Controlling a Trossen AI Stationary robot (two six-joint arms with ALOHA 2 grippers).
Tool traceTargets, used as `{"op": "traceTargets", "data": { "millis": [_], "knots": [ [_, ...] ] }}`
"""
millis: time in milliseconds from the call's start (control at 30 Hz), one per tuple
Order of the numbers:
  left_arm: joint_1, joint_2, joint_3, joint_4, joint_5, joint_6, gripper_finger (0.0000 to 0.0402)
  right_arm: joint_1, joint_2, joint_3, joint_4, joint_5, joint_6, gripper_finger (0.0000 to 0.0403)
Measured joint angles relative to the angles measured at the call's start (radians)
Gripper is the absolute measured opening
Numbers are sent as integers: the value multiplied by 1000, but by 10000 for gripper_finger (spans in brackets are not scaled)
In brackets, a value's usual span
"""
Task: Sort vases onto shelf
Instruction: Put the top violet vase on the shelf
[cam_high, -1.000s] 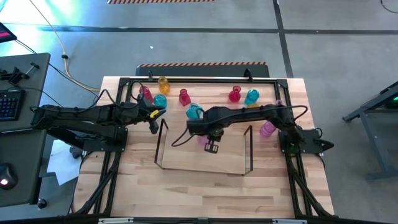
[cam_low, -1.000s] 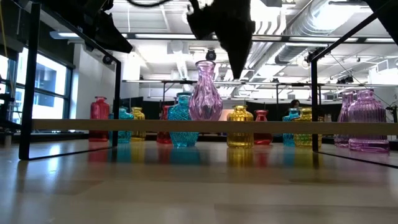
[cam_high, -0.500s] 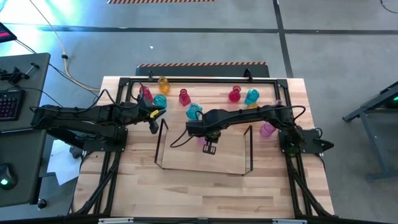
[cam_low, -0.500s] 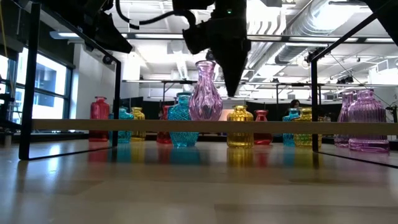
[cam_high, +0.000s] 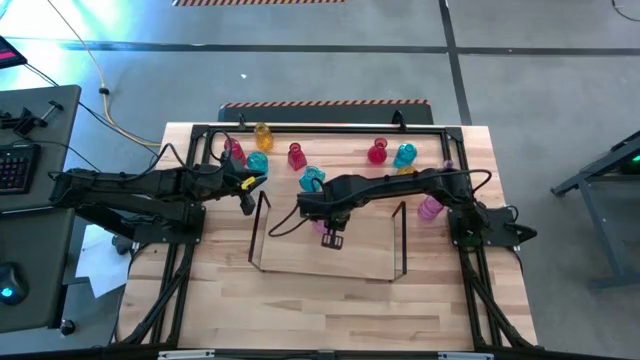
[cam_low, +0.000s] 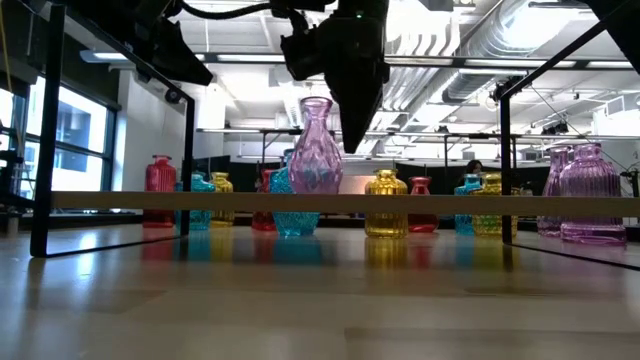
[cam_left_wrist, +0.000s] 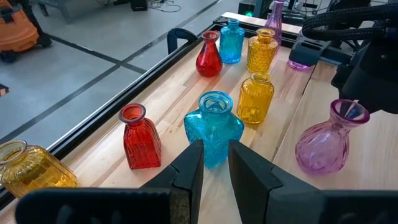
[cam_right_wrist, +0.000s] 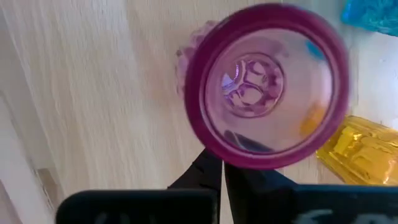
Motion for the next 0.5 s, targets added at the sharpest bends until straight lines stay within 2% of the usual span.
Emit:
{"op": "traceTargets", "data": {
  "millis": [500],
  "knots": [
    [0,0,0,2,0,-1,67,-6,30,-1,90,-40,-66,0]
  ]
}}
